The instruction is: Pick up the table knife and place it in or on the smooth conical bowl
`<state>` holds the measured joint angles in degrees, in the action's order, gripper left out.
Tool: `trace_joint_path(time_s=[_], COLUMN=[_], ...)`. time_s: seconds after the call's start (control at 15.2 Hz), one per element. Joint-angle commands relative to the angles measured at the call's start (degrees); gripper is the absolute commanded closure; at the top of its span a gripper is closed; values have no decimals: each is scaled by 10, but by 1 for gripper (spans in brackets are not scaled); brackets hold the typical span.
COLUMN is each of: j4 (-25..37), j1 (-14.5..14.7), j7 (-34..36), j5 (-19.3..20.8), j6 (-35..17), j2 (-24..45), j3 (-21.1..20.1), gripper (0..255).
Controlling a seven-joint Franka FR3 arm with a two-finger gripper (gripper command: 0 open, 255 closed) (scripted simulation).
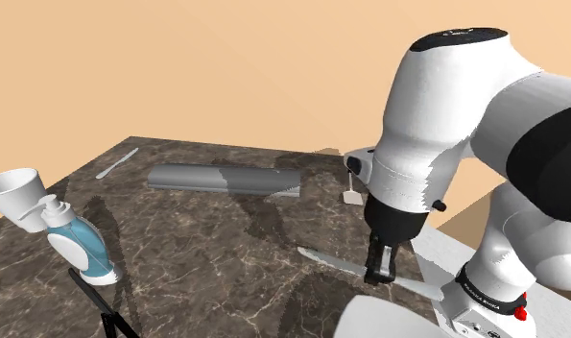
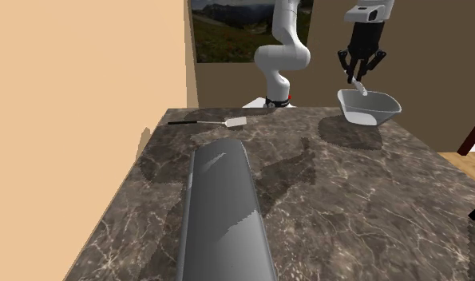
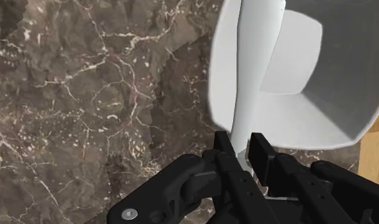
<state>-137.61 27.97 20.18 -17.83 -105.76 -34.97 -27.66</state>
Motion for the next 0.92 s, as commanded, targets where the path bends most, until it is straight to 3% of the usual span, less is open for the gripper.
trace_joint_path(time_s=[0.0, 0.46, 0.86], j4=[-8, 12, -27], j1=[18, 55, 58], j7=[29, 118, 115], j5=[-19, -61, -72], j6=[6, 18, -29], j2=[-19, -32, -25], j3=[-21, -90, -107], gripper=[255, 255, 255])
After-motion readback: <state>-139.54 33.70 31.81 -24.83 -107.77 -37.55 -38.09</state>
